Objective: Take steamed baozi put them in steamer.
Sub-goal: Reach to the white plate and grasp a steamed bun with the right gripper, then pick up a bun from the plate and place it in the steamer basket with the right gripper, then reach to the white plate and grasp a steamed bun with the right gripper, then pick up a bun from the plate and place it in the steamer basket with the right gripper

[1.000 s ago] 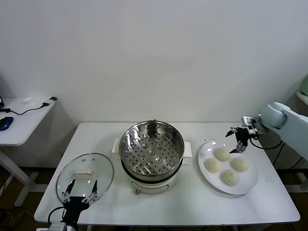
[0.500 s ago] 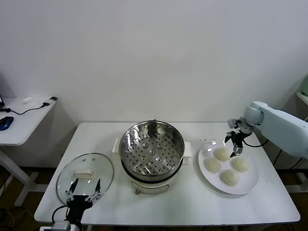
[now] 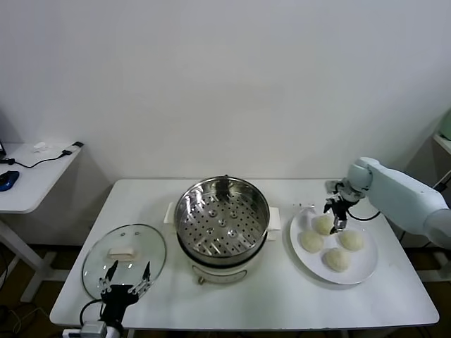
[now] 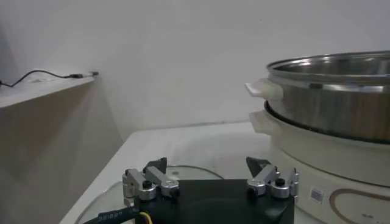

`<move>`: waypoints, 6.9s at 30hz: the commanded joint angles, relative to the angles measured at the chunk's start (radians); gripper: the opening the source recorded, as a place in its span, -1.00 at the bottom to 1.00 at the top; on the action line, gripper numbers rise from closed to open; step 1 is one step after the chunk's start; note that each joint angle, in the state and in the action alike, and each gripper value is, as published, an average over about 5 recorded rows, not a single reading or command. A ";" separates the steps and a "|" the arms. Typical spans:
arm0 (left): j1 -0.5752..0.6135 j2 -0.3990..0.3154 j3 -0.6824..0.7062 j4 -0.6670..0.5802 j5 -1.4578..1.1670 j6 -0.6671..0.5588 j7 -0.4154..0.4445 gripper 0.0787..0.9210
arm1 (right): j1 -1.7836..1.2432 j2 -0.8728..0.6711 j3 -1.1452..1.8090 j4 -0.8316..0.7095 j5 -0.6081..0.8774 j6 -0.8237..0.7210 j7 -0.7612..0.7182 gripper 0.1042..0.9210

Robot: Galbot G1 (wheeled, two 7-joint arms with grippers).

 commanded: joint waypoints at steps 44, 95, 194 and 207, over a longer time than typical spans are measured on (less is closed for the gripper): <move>-0.025 0.007 0.019 -0.022 0.021 0.032 -0.004 0.77 | 0.580 0.391 -0.345 0.647 -0.084 0.570 -0.028 0.41; -0.008 -0.003 0.010 -0.037 0.021 0.029 -0.022 0.77 | 0.720 0.074 -0.418 0.447 0.544 0.288 -0.106 0.76; -0.048 -0.025 0.046 -0.015 0.044 0.064 -0.035 0.77 | 0.928 0.003 -0.530 0.894 0.885 -0.392 0.311 0.32; -0.063 -0.027 0.047 -0.011 0.045 0.070 -0.034 0.77 | 0.706 0.391 -0.466 0.813 0.994 -0.523 0.481 0.32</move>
